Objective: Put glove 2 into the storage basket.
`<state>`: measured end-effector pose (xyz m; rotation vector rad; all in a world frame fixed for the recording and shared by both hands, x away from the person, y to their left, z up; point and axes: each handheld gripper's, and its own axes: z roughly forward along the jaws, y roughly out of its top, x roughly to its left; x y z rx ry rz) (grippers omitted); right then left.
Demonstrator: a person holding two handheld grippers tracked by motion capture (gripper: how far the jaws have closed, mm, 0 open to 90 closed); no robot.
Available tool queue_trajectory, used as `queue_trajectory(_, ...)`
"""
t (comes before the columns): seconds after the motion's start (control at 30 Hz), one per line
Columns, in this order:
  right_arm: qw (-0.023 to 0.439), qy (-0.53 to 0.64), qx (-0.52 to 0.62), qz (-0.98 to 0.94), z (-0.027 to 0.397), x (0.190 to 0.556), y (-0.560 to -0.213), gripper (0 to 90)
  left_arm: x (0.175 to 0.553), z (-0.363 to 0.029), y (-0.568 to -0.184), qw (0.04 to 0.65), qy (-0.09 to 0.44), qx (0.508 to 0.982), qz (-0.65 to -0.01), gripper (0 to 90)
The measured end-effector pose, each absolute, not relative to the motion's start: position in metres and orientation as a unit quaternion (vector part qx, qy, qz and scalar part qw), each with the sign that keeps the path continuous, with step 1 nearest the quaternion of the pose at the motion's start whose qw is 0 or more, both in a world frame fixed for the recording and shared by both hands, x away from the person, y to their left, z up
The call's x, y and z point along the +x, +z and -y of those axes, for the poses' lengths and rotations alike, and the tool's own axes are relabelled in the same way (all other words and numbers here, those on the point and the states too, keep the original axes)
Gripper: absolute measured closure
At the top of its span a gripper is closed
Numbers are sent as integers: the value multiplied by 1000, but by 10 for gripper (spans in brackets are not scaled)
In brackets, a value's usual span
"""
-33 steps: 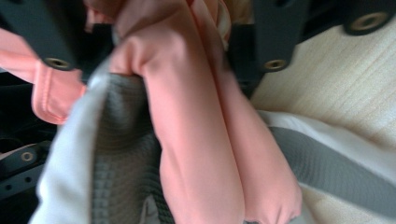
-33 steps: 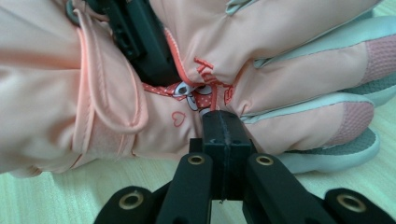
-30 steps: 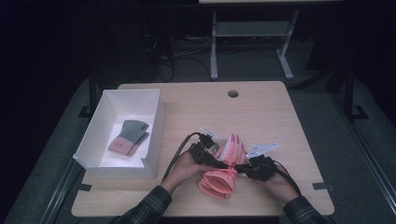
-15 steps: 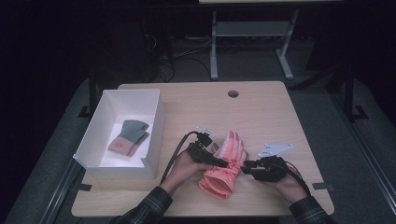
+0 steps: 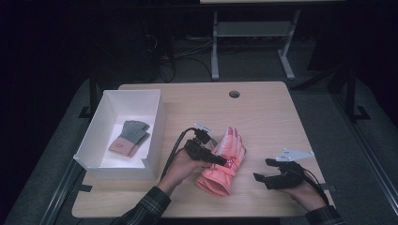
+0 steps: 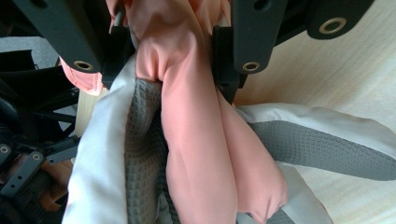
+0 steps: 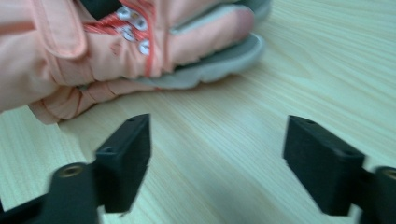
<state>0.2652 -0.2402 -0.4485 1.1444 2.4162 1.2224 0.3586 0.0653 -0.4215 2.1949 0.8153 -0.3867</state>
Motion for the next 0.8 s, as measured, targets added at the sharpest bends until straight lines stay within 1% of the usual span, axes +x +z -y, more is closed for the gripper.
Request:
queue_trajectory(0.13,124,410,404,-809,247,261,-455,124,358,-71,-408,377,-139,858,-321,602)
queue_trajectory(0.4,141,407,410,-804,251,260,-459,119,357,-83,-379,382,-125,860,-315,598)
queue_trajectory(0.47,150,401,413,-804,251,260,-461,98,358,-87,-372,383,-122,860,-315,597)
queue_trajectory(0.7,155,400,419,-800,252,261,-461,95,358,-102,-346,383,-108,862,-313,596)
queue_trajectory(0.8,152,398,422,-800,251,261,-462,95,359,-110,-334,387,-110,860,-314,594)
